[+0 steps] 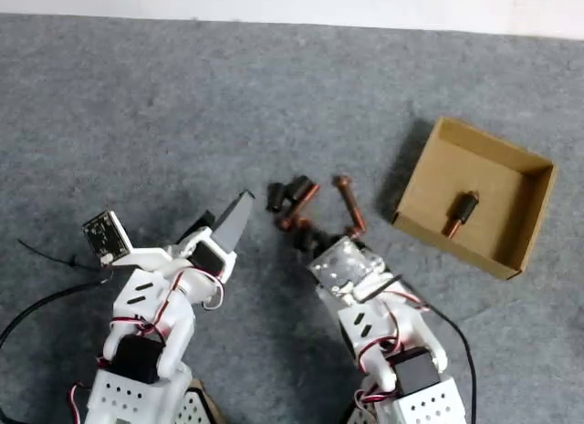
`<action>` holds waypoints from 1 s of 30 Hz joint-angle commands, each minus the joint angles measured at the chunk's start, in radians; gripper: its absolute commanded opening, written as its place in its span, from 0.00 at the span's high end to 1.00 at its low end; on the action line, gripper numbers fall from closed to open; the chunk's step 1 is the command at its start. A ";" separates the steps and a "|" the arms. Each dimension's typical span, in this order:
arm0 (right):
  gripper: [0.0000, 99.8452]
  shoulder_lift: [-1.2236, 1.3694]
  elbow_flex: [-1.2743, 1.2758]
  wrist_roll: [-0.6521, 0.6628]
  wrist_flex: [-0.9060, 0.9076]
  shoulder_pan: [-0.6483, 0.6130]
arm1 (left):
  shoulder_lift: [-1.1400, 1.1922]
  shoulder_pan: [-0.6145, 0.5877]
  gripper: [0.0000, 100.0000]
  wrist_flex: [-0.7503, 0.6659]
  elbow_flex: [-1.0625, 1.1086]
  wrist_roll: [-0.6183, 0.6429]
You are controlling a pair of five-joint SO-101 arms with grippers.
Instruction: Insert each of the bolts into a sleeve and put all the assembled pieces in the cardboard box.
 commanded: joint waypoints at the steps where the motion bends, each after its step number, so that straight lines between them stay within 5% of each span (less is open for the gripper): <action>1: 1.00 -0.016 0.042 0.034 0.163 0.012 | -0.012 -0.010 0.71 -0.015 -0.007 0.006; 6: 0.99 -0.016 0.044 0.092 0.401 0.013 | -0.012 -0.012 0.71 -0.015 -0.007 0.005; 14: 0.90 -0.015 0.107 0.204 0.407 0.188 | -0.012 -0.012 0.71 -0.015 -0.007 0.003; 30: 0.90 -0.015 0.128 0.226 0.409 0.197 | -0.012 -0.010 0.71 -0.014 -0.007 0.003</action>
